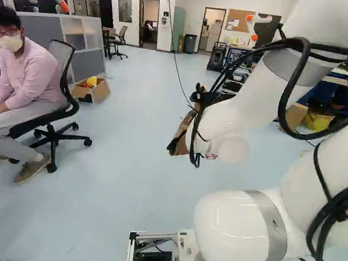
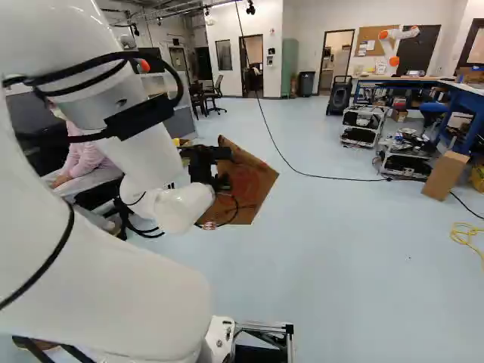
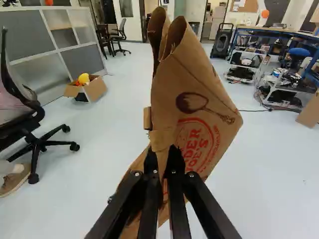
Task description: Pick up the grocery bag from the ground
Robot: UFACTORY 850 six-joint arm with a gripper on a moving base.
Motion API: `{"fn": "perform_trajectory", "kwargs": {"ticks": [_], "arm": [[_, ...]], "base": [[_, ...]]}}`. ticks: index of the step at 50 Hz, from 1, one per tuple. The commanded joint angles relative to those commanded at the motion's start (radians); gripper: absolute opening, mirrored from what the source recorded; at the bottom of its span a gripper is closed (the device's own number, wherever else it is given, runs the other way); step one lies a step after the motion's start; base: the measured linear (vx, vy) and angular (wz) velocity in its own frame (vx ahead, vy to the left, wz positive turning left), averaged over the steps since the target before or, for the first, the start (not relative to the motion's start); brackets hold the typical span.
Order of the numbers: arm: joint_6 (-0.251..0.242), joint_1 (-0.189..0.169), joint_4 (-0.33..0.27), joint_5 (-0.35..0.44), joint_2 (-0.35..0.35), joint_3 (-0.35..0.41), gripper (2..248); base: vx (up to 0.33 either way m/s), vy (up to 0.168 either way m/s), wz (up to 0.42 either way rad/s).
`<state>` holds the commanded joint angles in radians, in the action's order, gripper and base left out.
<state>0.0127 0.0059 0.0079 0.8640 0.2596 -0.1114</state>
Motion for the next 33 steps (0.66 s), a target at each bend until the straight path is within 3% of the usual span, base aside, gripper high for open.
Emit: {"fn": "perform_trajectory", "kwargs": {"ticks": [33], "arm": [[-0.013, -0.006, -0.008, 0.009, 0.020, 0.024, 19]], "base": [[0.000, 0.000, 0.000]]}}
